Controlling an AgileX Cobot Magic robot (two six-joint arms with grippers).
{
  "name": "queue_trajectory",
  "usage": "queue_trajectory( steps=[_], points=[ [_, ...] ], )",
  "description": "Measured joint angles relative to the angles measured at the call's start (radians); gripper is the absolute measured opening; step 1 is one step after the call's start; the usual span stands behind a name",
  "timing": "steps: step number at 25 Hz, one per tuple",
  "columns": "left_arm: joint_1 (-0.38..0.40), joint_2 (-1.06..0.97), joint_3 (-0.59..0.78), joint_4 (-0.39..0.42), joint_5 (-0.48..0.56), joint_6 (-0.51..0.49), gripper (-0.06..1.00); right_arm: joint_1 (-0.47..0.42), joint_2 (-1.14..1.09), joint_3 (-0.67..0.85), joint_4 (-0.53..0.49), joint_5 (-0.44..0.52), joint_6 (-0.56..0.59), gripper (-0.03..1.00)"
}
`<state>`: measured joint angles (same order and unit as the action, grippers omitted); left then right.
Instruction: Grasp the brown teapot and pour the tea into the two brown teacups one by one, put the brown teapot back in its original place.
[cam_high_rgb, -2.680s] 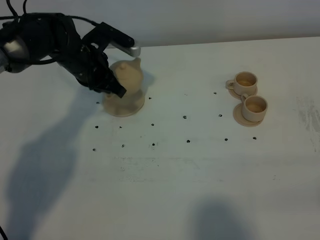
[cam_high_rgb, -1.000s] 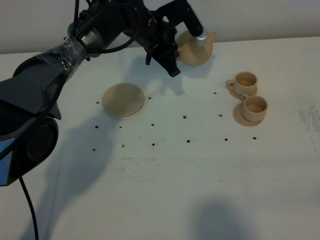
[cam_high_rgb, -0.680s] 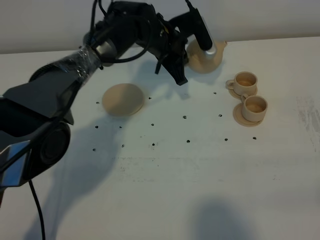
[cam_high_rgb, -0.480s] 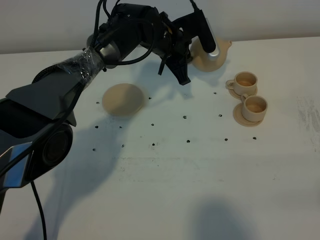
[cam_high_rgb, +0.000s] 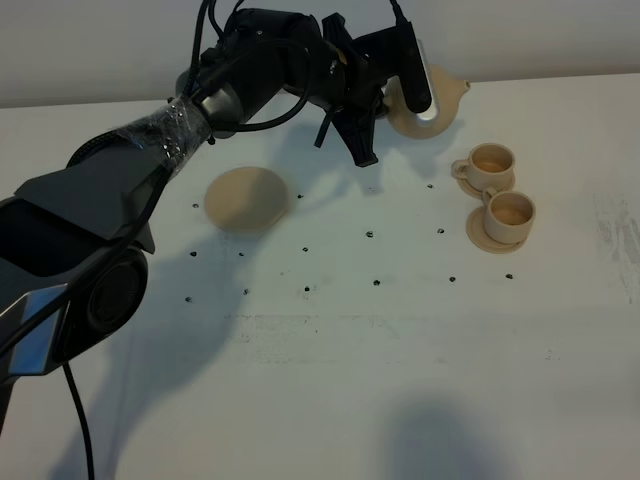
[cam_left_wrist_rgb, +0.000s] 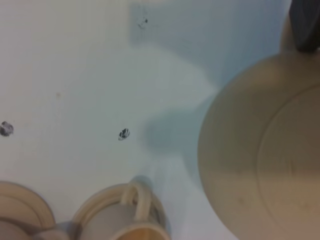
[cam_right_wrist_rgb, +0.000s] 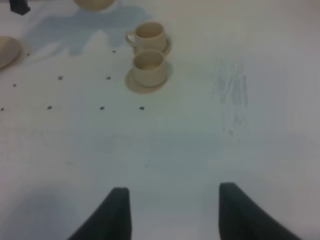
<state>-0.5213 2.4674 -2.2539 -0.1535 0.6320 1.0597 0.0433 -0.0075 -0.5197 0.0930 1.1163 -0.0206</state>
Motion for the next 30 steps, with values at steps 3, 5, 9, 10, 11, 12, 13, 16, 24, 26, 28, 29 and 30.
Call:
queue_trajectory(
  steps=[3, 5, 9, 10, 11, 12, 13, 16, 24, 26, 28, 29, 30],
  points=[
    [-0.007, 0.006, 0.000, 0.000, -0.018, 0.032, 0.10, 0.000, 0.000, 0.000, 0.000, 0.000, 0.000, 0.40],
    [-0.013, 0.012, 0.000, 0.000, -0.019, 0.045, 0.10, 0.000, 0.000, 0.000, 0.000, 0.000, 0.000, 0.40],
    [-0.020, 0.026, 0.000, 0.000, -0.037, 0.053, 0.10, 0.000, 0.000, 0.000, 0.000, 0.000, 0.000, 0.40],
    [-0.021, 0.030, 0.000, 0.000, -0.041, 0.053, 0.10, 0.000, 0.000, 0.000, 0.000, 0.000, 0.000, 0.40],
    [-0.022, 0.033, 0.000, 0.000, -0.049, 0.054, 0.10, 0.000, 0.000, 0.000, 0.000, 0.000, 0.000, 0.40],
    [-0.023, 0.038, 0.000, 0.000, -0.059, 0.058, 0.10, 0.000, 0.000, 0.000, 0.000, 0.000, 0.000, 0.40],
    [-0.024, 0.040, 0.000, 0.000, -0.068, 0.062, 0.10, 0.000, 0.000, 0.000, 0.000, 0.000, 0.000, 0.40],
    [-0.027, 0.040, 0.000, 0.000, -0.086, 0.081, 0.10, 0.000, 0.000, 0.000, 0.000, 0.000, 0.000, 0.40],
    [-0.037, 0.040, 0.000, 0.000, -0.112, 0.150, 0.10, 0.000, 0.000, 0.000, 0.000, 0.000, 0.000, 0.40],
    [-0.037, 0.040, 0.000, 0.000, -0.116, 0.163, 0.10, 0.000, 0.000, 0.000, 0.000, 0.000, 0.000, 0.40],
    [-0.037, 0.040, 0.000, 0.000, -0.116, 0.177, 0.10, 0.000, 0.000, 0.000, 0.000, 0.000, 0.000, 0.40],
    [-0.037, 0.040, 0.000, 0.001, -0.118, 0.184, 0.10, 0.000, 0.000, 0.000, 0.000, 0.000, 0.000, 0.40],
    [-0.037, 0.040, 0.000, 0.003, -0.119, 0.193, 0.10, 0.000, 0.000, 0.000, 0.000, 0.000, 0.000, 0.40]
  ],
)
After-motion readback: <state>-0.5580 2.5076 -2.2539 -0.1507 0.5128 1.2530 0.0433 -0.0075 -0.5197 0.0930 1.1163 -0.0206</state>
